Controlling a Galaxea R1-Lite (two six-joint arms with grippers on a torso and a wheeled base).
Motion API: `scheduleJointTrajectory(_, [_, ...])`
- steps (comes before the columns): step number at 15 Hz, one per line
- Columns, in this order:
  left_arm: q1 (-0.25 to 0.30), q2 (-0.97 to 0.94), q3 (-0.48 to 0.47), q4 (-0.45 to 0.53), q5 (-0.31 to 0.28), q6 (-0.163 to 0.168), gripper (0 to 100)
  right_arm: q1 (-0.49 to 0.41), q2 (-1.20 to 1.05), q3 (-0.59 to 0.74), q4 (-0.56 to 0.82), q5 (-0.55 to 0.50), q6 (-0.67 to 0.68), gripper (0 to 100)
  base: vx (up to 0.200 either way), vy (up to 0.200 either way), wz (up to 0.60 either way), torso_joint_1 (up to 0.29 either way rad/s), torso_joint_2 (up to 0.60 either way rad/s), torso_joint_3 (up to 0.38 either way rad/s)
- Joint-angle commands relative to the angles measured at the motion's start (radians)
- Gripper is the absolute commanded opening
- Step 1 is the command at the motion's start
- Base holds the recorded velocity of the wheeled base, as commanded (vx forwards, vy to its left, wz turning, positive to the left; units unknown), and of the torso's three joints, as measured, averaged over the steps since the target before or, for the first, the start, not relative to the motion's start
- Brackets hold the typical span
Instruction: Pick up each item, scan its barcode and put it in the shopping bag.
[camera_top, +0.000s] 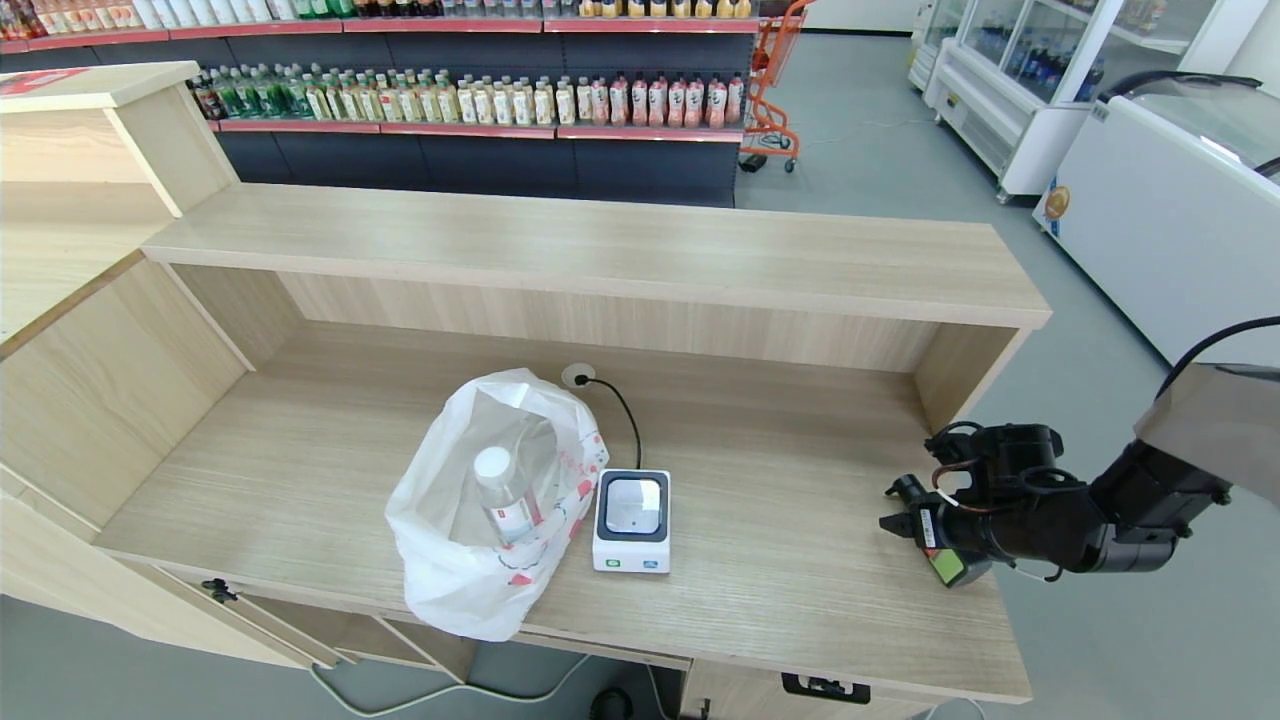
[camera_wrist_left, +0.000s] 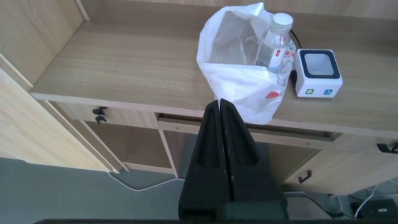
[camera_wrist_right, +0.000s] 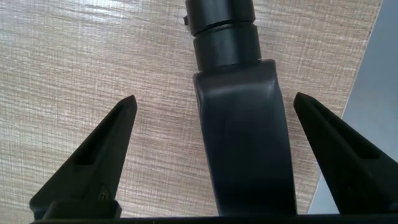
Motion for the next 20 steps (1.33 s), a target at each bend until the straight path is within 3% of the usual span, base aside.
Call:
scheduleJointTrajectory(1, [0.000, 0.000, 0.001, 0.001, 0.000, 0.000, 0, 0.005, 0.012, -0.003, 0.000, 0.001, -0.001, 0, 0.000, 0.000, 0.00, 0.000, 0.00, 0.000])
scheduleJointTrajectory(8, [0.000, 0.000, 0.001, -0.001, 0.000, 0.000, 0, 0.010, -0.009, 0.033, -0.010, -0.015, -0.004, 0, 0.000, 0.000, 0.00, 0.000, 0.00, 0.000])
scheduleJointTrajectory(12, [0.000, 0.000, 0.001, -0.001, 0.000, 0.000, 0, 0.022, -0.141, 0.098, -0.046, -0.190, -0.083, 0, 0.000, 0.000, 0.00, 0.000, 0.00, 0.000])
scheduleJointTrajectory(14, [0.000, 0.001, -0.001, -0.001, 0.000, 0.000, 0, 0.021, -0.312, 0.201, -0.059, -0.206, -0.123, 0, 0.000, 0.000, 0.00, 0.000, 0.00, 0.000])
scheduleJointTrajectory(17, [0.000, 0.001, 0.001, 0.001, 0.000, 0.000, 0, 0.021, -0.704, 0.458, -0.218, -0.205, -0.381, 0, 0.000, 0.000, 0.00, 0.000, 0.00, 0.000])
scheduleJointTrajectory(19, [0.000, 0.000, -0.001, -0.001, 0.000, 0.000, 0, 0.027, -0.816, 0.480, -0.312, -0.187, -0.565, 0, 0.000, 0.000, 0.00, 0.000, 0.00, 0.000])
scheduleJointTrajectory(20, [0.000, 0.001, 0.001, 0.001, 0.000, 0.000, 0, 0.059, -0.881, 0.483, -0.373, -0.084, -0.731, 0, 0.000, 0.000, 0.00, 0.000, 0.00, 0.000])
